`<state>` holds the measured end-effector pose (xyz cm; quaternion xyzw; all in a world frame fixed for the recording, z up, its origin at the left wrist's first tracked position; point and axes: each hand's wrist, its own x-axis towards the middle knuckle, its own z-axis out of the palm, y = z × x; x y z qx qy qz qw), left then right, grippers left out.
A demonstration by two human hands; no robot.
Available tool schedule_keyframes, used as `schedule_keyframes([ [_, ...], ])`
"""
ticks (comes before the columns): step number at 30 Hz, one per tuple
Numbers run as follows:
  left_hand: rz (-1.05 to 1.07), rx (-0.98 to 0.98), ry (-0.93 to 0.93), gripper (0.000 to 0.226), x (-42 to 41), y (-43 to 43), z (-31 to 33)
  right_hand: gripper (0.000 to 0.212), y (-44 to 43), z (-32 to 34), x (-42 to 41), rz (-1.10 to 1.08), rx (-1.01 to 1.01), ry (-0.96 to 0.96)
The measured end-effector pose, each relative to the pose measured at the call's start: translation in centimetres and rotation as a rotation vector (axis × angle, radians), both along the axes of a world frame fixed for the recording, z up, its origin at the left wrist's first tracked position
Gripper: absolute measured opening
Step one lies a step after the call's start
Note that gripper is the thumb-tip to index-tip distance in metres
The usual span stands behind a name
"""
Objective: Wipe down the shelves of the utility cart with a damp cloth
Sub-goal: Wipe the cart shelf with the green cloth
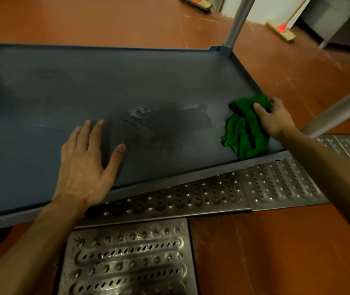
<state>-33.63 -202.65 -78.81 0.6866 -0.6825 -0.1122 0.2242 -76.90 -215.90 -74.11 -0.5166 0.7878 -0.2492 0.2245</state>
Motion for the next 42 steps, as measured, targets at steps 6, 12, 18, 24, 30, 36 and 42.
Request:
schedule_keyframes([
  [6, 0.006, -0.002, -0.004, 0.084, -0.1, 0.3, 0.3, 0.048, -0.9, -1.6, 0.4, 0.069, -0.137, 0.264],
  [12, 0.001, 0.016, -0.012, 0.084, -0.2, 0.2, 0.4, 0.080, -0.3, -3.9, 2.5, 0.025, -0.092, -0.012],
  [18, -0.015, 0.019, -0.018, 0.081, -0.3, 0.2, 0.3, 0.069, -0.4, -3.7, 3.2, -0.021, -0.051, -0.003],
  [24, -0.035, 0.038, -0.048, 0.081, -0.3, 0.1, 0.3, 0.057, -0.7, -3.7, 5.4, -0.037, -0.047, -0.044],
  [30, -0.059, 0.053, -0.044, 0.073, -0.2, 0.0, 0.3, 0.055, -1.3, -4.0, 8.8, 0.016, -0.078, -0.076],
  [36, -0.055, 0.063, -0.052, 0.074, -0.3, 0.0, 0.3, 0.055, -1.9, -4.3, 11.9, 0.061, -0.092, -0.087],
  [42, -0.056, 0.067, -0.063, 0.075, -0.4, -0.2, 0.1, 0.055, -2.2, -4.5, 14.7, 0.101, -0.099, -0.131],
])
